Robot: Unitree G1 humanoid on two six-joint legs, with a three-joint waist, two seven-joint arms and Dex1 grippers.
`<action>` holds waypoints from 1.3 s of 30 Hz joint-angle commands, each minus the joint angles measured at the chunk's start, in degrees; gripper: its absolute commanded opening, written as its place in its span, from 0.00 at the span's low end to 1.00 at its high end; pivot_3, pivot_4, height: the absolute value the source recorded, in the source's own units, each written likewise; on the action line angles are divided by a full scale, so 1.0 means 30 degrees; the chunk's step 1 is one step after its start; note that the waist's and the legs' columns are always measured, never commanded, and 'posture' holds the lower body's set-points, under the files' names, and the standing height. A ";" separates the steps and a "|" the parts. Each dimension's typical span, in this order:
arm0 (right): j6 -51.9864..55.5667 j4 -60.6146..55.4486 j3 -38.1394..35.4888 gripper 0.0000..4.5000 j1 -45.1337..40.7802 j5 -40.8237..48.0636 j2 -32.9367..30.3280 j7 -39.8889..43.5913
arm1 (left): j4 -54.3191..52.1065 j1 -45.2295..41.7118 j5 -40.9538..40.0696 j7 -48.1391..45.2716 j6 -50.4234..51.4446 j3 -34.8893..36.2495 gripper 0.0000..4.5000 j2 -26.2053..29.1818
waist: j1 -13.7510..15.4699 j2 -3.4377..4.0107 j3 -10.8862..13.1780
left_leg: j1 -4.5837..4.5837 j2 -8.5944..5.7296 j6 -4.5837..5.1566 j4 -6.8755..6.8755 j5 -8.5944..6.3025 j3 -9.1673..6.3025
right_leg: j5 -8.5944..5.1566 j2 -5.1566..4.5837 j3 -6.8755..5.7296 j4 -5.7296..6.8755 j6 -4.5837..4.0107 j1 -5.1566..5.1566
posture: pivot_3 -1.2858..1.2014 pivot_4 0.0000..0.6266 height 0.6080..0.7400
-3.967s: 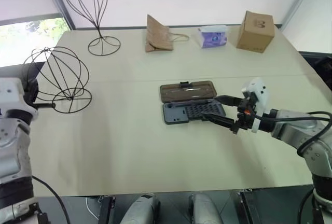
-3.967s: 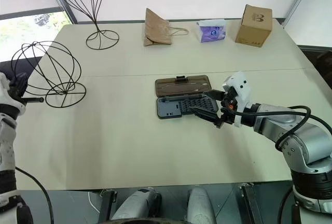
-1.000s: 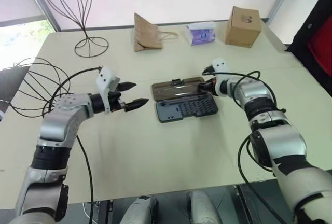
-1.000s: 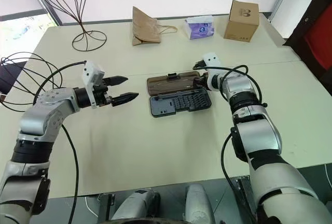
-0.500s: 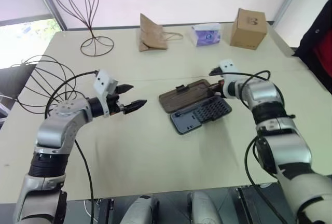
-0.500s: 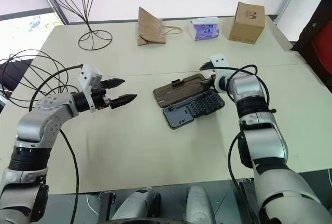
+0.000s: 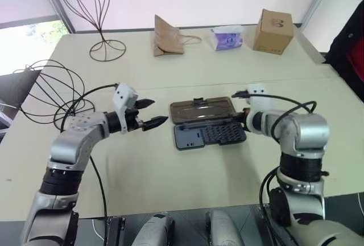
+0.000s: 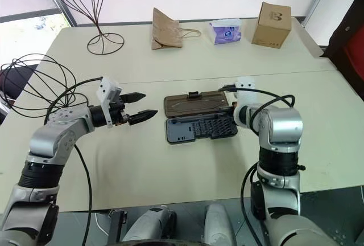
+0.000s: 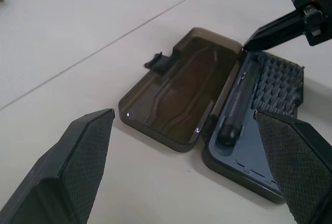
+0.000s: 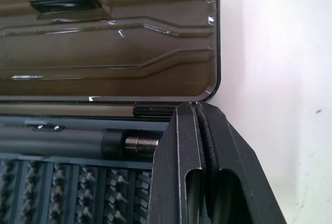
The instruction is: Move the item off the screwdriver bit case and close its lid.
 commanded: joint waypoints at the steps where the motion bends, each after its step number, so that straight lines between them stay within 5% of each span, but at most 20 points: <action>1: 0.0169 -0.1014 0.0103 0.07 -0.0080 0.0796 -0.0857 0.0235 | -0.0072 -0.0310 0.0118 -0.0226 -0.0487 0.0058 1.00 0.0123 | 0.0032 0.0000 0.0000 | 0.0001 -0.0001 0.0000 0.0001 0.0000 0.0001 | 0.0000 -0.0002 -0.0001 0.0000 0.0000 0.0000 | 0.52 0.24 1.00; 3: 0.0021 -0.0644 0.0240 0.21 -0.0897 0.0779 -0.1959 0.0375 | 0.0001 -0.0313 0.0183 -0.0311 -0.0546 0.0075 1.00 0.0163 | 0.0052 0.0002 0.0002 | 0.0000 -0.0012 0.0000 0.0004 0.0000 0.0002 | 0.0000 -0.0010 -0.0001 0.0001 0.0000 -0.0001 | 0.52 0.24 1.00; 9: -0.1580 0.1511 0.0773 0.87 -0.3031 0.0750 -0.3442 0.0439 | 0.0108 -0.0304 0.0348 -0.0402 -0.0664 0.0102 1.00 0.0214 | 0.0042 0.0002 0.0002 | 0.0000 -0.0015 0.0000 0.0009 0.0000 0.0015 | 0.0000 -0.0022 -0.0003 0.0000 0.0000 -0.0004 | 0.52 0.24 1.00; 25: -1.4326 1.7072 0.5232 0.87 -0.6199 -0.1455 -0.2602 0.2416 | -0.0175 0.0140 0.0747 0.0233 -0.0811 0.0134 1.00 -0.0172 | -0.0368 -0.0003 0.0000 | 0.0000 -0.0014 0.0001 0.0008 0.0000 0.0011 | 0.0000 -0.0026 -0.0012 0.0003 0.0000 -0.0004 | 0.52 0.24 1.00; 28: -1.5317 1.8920 0.5495 0.69 -0.6513 -0.1674 -0.2399 0.2863 | -0.0576 0.0537 0.0735 0.0430 -0.0778 0.0242 1.00 -0.0057 | -0.0475 -0.0009 -0.0005 | 0.0003 -0.0014 0.0001 0.0014 0.0000 0.0008 | 0.0000 -0.0022 -0.0017 -0.0001 0.0000 0.0010 | 0.52 0.24 1.00; 33: -1.5227 1.9341 0.5927 0.15 -0.6576 -0.1765 -0.2340 0.3699 | -0.0963 0.0993 0.0648 0.0812 -0.0690 0.0437 1.00 -0.0004 | -0.0392 -0.0056 -0.0034 | 0.0050 -0.0015 -0.0001 0.0064 0.0003 0.0002 | 0.0000 -0.0013 -0.0015 -0.0014 0.0000 0.0082 | 0.52 0.24 1.00; 39: -1.4080 1.8085 0.5729 0.15 -0.6003 -0.1738 -0.2504 0.4023 | -0.1041 0.1089 0.0628 0.1001 -0.0718 0.0386 1.00 -0.0049 | -0.0404 -0.0054 -0.0035 | 0.0131 -0.0012 -0.0001 0.0028 0.0002 0.0003 | -0.0001 -0.0008 -0.0005 -0.0018 0.0000 0.0129 | 0.52 0.24 1.00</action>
